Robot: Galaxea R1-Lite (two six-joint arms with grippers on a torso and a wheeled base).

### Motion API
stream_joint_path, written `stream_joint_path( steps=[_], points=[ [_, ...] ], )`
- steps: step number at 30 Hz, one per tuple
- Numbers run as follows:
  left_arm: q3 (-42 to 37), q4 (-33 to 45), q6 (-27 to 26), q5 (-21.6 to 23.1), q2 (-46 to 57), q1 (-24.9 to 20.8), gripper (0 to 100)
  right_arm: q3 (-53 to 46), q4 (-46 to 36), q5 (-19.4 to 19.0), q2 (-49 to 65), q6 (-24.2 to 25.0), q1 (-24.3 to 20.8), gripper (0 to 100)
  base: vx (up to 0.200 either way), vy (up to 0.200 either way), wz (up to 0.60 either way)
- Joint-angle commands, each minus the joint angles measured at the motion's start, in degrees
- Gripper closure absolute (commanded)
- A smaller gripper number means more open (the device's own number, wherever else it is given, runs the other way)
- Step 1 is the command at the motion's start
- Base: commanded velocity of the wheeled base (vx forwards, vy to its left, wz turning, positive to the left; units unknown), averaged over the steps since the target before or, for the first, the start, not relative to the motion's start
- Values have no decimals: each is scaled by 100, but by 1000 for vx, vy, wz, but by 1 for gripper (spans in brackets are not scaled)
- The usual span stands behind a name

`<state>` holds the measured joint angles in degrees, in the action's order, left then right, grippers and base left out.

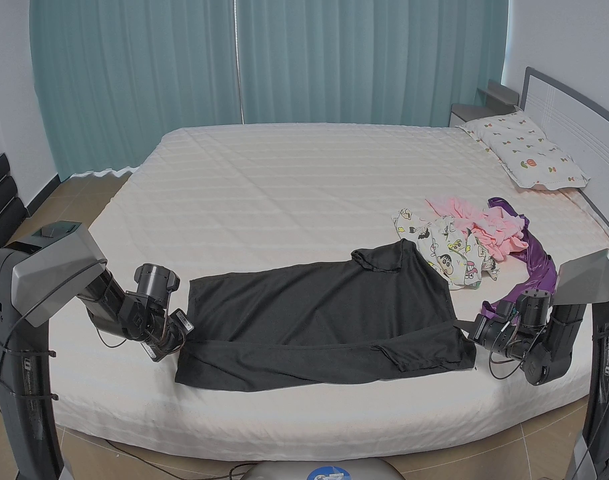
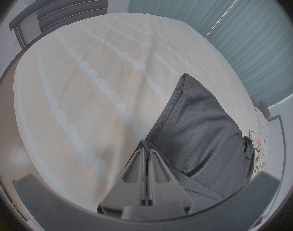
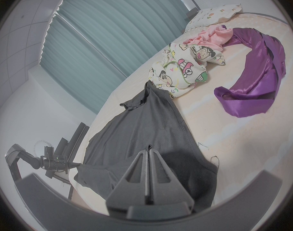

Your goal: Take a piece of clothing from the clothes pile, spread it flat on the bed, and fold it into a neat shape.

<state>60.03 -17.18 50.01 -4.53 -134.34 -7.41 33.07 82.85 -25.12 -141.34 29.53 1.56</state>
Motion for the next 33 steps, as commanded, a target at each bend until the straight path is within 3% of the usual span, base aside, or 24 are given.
stream_joint_path(
  steps=[1, 11, 30, 31, 33],
  points=[
    [18, -5, 36, 5, -22, -6, 100, 103, 3, 227, -43, 1, 29, 100, 0, 0, 0],
    [44, -75, 220, 93, 171, -6, 100, 164, 3, 456, -34, 1, 160, 100, 0, 0, 0],
    [273, -225, 282, 111, -48, 3, 100, 235, 3, 491, -210, 1, 116, 100, 0, 0, 0],
    [273, -225, 282, 111, -48, 3, 0, 235, 3, 491, -219, 1, 116, 0, 0, 0, 0],
    [308, -225, 273, 102, -101, -6, 0, 235, 3, 482, -228, 1, 116, 0, 0, 0, 0]
  ],
)
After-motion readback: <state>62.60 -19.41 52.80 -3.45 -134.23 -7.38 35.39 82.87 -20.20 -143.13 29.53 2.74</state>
